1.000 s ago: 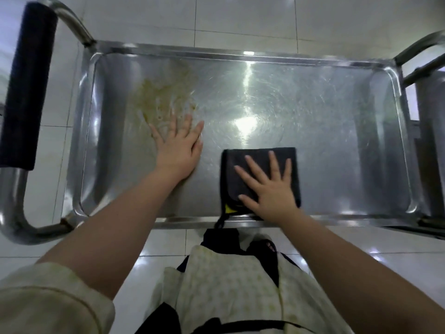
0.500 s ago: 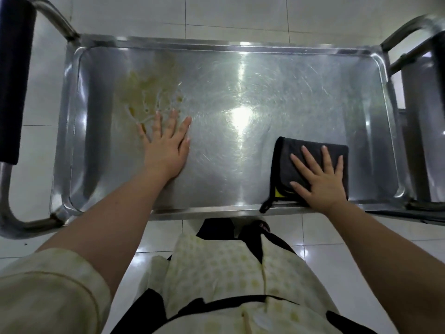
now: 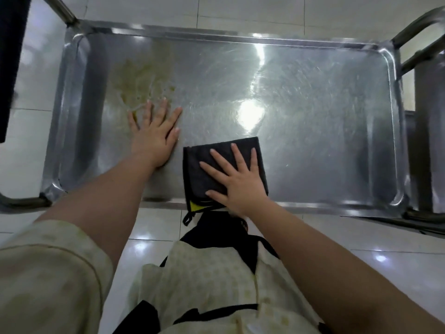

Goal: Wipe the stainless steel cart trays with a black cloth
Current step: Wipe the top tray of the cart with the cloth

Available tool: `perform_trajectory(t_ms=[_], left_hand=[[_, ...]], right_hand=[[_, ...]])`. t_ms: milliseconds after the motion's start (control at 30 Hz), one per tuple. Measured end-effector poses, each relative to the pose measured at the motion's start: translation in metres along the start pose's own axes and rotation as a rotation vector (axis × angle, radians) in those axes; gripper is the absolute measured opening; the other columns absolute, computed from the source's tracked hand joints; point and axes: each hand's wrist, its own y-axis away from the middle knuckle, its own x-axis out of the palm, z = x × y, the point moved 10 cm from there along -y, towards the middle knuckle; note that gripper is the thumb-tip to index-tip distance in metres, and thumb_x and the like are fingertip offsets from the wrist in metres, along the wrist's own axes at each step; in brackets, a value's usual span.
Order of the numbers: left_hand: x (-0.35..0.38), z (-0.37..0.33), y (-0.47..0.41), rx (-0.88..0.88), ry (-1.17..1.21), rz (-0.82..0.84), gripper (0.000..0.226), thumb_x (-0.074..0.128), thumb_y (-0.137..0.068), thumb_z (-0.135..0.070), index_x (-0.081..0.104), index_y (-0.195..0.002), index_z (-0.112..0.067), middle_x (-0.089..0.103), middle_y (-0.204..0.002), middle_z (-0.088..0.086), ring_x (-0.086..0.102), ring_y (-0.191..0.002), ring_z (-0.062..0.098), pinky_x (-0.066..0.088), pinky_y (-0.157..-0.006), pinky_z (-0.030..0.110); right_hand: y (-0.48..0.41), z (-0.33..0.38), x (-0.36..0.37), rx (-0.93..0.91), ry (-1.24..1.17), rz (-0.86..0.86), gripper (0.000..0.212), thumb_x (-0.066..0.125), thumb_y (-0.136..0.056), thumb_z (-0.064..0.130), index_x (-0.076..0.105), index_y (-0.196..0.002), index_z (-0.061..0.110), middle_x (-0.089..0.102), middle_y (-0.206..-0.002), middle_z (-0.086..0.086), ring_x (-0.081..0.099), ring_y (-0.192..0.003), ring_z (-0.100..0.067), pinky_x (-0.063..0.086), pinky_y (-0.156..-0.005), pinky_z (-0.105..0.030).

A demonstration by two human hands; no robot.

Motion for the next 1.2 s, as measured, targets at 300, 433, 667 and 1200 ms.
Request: perform_trajectory(t_ms=[300, 433, 667, 1200], left_hand=[[-0.004, -0.016, 0.001, -0.006, 0.002, -0.052, 0.057, 0.014, -0.098, -0.053, 0.011, -0.154, -0.043, 0.002, -0.165, -0.007, 0.001, -0.151, 0.031, -0.008, -0.112, 0.064], [-0.006, -0.020, 0.001, -0.014, 0.003, -0.064, 0.054, 0.022, -0.101, -0.049, 0.015, -0.154, -0.041, 0.005, -0.165, -0.005, 0.002, -0.150, 0.032, -0.007, -0.113, 0.065], [-0.009, -0.022, 0.003, -0.017, -0.012, -0.051, 0.054, 0.022, -0.102, -0.047, 0.011, -0.155, -0.041, 0.000, -0.165, -0.006, -0.001, -0.151, 0.031, -0.003, -0.114, 0.066], [-0.052, 0.016, 0.010, 0.119, 0.427, -0.034, 0.052, 0.025, -0.103, -0.041, 0.025, -0.154, -0.029, 0.013, -0.164, -0.001, -0.003, -0.151, 0.023, -0.004, -0.119, 0.052]], right_hand=[[0.085, -0.150, 0.003, 0.123, 0.077, -0.002, 0.074, 0.026, -0.089, 0.075, 0.016, -0.154, 0.041, 0.015, -0.163, 0.005, 0.001, -0.149, -0.040, 0.003, -0.111, -0.072], [0.074, -0.130, 0.003, 0.165, 0.071, -0.010, 0.072, 0.026, -0.089, 0.072, 0.016, -0.154, 0.041, 0.011, -0.163, 0.006, -0.001, -0.147, -0.045, 0.001, -0.110, -0.073], [0.017, -0.037, 0.010, 0.135, 0.062, 0.019, 0.072, 0.014, -0.090, 0.075, 0.003, -0.154, 0.043, 0.000, -0.164, 0.008, -0.009, -0.146, -0.046, -0.004, -0.108, -0.074], [-0.119, 0.066, -0.014, 0.019, -0.013, 0.063, 0.074, 0.017, -0.088, 0.074, -0.009, -0.151, 0.044, -0.014, -0.162, 0.012, -0.022, -0.145, -0.042, -0.013, -0.107, -0.072]])
